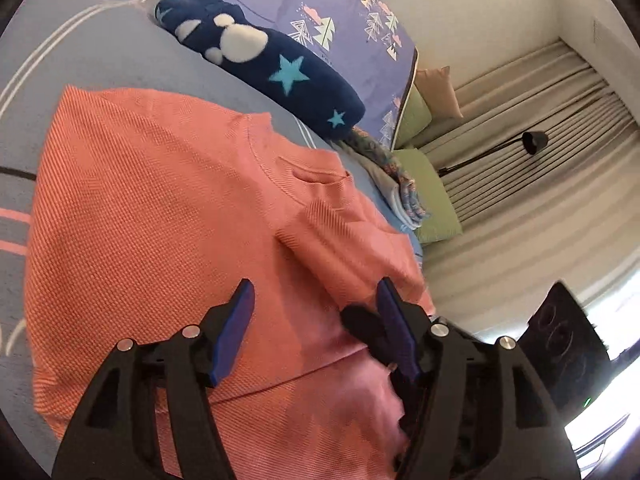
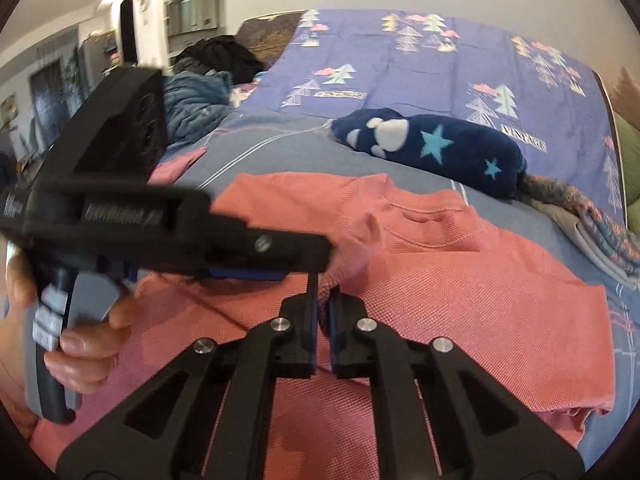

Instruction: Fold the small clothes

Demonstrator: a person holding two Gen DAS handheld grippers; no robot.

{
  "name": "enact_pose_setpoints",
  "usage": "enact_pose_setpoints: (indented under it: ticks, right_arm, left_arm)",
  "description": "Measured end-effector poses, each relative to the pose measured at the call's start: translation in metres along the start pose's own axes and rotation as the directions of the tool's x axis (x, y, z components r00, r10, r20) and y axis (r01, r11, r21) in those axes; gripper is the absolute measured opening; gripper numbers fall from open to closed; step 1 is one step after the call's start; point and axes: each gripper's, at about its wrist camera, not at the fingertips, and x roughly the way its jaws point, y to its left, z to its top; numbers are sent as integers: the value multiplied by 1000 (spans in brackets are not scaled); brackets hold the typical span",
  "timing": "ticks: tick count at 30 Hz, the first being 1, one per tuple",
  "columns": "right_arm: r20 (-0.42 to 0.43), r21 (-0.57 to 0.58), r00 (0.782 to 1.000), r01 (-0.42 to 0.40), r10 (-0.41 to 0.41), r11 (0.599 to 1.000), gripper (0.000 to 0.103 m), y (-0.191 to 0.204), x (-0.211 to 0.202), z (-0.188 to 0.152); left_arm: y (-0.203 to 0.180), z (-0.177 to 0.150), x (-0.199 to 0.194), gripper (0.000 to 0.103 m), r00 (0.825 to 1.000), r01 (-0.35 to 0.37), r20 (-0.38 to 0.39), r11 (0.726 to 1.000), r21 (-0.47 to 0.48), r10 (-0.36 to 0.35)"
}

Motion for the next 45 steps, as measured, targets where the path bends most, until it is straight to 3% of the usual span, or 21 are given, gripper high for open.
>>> enact_pose_setpoints:
  ticks: [5,10,17,18,19,20,21,24,28,30,31,33,34,36,42,43,44,45]
  right_arm:
    - [-42,-98,999,-26,22,995,6,16,4,-10]
    - [-47,-93,998,-47,43,995,10,16,3,-11]
    - [-53,-234,998,-50,39,971,16,47,2,-17]
    - [-53,-243,998,-48,36,969,17,49,1,-18]
    - [-53,-247,998,-42,30,968,19,50,0,-18]
    - [-53,-242,998,-43,31,969,23,49,-2,-18]
    - [-53,-231,998,-44,33,972,31,47,-6,-18]
    - [-33,-186,999,-17,11,982,42,29,-29,-21]
    - [9,-92,991,134,-133,987,48,-18,-68,-35]
    - [19,25,955,295,-295,955,63,-59,-90,-43]
    - [-3,106,921,388,-390,915,64,-86,-98,-51]
    - [-90,200,881,474,-465,858,64,-119,-100,-65]
    - [-143,237,873,488,-467,840,64,-133,-98,-72]
    - [-209,295,885,463,-417,836,64,-151,-91,-86]
    - [-247,333,873,485,-421,809,62,-163,-70,-86]
    - [-256,319,851,522,-459,791,62,-165,-66,-84]
    - [-293,282,778,625,-555,728,66,-167,-62,-80]
    - [-310,283,746,664,-589,692,76,-170,-64,-83]
  left_arm:
    - [8,3,-1,64,999,36,-3,998,-54,-36]
    - [1,0,2,66,999,22,-25,1000,-16,-22]
    - [-2,-1,5,67,998,39,-38,999,-3,-40]
    - [-3,-2,5,63,999,32,-36,999,5,-31]
    - [-6,-2,7,43,999,7,-48,999,35,-6]
    - [-8,-4,9,13,998,-7,-61,998,65,11]
    - [-11,-5,13,2,997,-30,-71,995,96,37]
    - [-19,-8,11,3,995,-82,-44,986,147,89]
    - [-38,-6,-19,3,996,-66,70,980,186,54]
    - [-46,-2,-42,3,990,-30,138,982,189,4]
    - [-48,0,-52,3,986,-17,165,983,185,-14]
    - [-48,6,-67,3,978,20,203,985,169,-54]
    - [-48,7,-70,3,976,27,207,985,168,-62]
    - [-46,8,-73,3,975,13,219,986,166,-49]
    - [-41,9,-72,3,976,-4,214,989,149,-28]
    - [-40,9,-74,3,975,-10,222,989,146,-23]
    - [-38,10,-78,3,971,-25,239,990,138,-9]
    - [-36,10,-82,3,968,-40,252,991,130,6]
